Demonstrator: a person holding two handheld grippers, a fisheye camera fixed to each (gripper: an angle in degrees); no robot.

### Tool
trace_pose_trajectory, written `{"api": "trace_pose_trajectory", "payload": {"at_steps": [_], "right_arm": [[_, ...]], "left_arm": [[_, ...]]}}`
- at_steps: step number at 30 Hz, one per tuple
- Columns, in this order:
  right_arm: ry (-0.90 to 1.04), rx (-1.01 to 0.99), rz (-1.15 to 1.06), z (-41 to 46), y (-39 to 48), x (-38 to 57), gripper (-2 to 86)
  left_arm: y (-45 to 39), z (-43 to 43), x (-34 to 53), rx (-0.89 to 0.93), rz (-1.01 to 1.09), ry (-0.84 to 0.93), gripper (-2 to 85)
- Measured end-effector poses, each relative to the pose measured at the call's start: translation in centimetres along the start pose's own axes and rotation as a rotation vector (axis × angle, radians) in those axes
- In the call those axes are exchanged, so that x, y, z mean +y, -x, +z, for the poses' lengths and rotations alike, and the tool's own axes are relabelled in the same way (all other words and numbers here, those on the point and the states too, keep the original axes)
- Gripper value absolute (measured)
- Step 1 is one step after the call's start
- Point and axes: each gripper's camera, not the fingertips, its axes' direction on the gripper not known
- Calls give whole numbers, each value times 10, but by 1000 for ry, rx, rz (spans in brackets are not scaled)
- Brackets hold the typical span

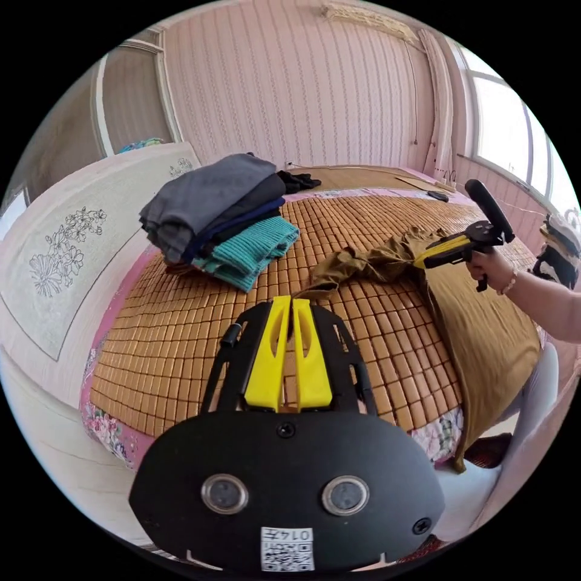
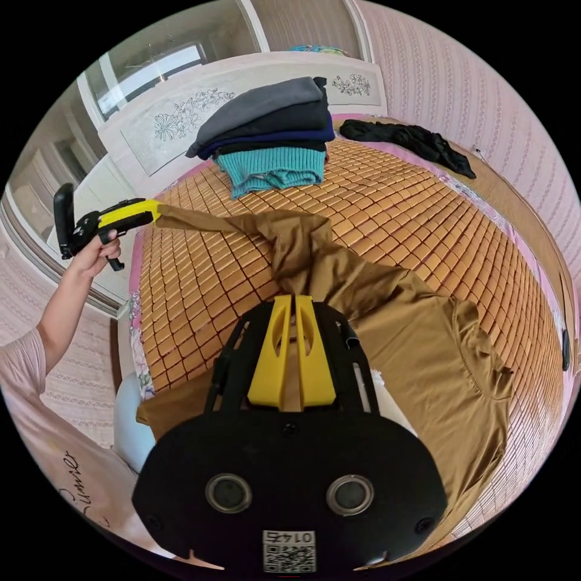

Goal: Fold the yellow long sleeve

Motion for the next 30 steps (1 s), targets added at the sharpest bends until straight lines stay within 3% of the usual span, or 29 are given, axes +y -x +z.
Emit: {"api": "trace_pose_trajectory", "payload": {"at_steps": [4,9,15,21,26,30], "right_arm": [[-44,-17,-17,-2,7,-4,4],[9,4,-47,20,22,-20,2],[40,-1,-79,38,36,-29,2],[159,16,-163,70,50,-28,3],[195,61,-188,77,63,-37,6],[85,71,-270,79,107,-61,16]], "left_arm": [[35,-64,66,-16,-94,-82,-7],[65,-77,80,-106,-100,-84,-6],[89,-120,88,-145,-77,-292,-4],[112,-59,186,-170,-141,39,18],[110,-70,214,-86,-179,51,40],[114,-67,203,-75,-199,81,38]]}}
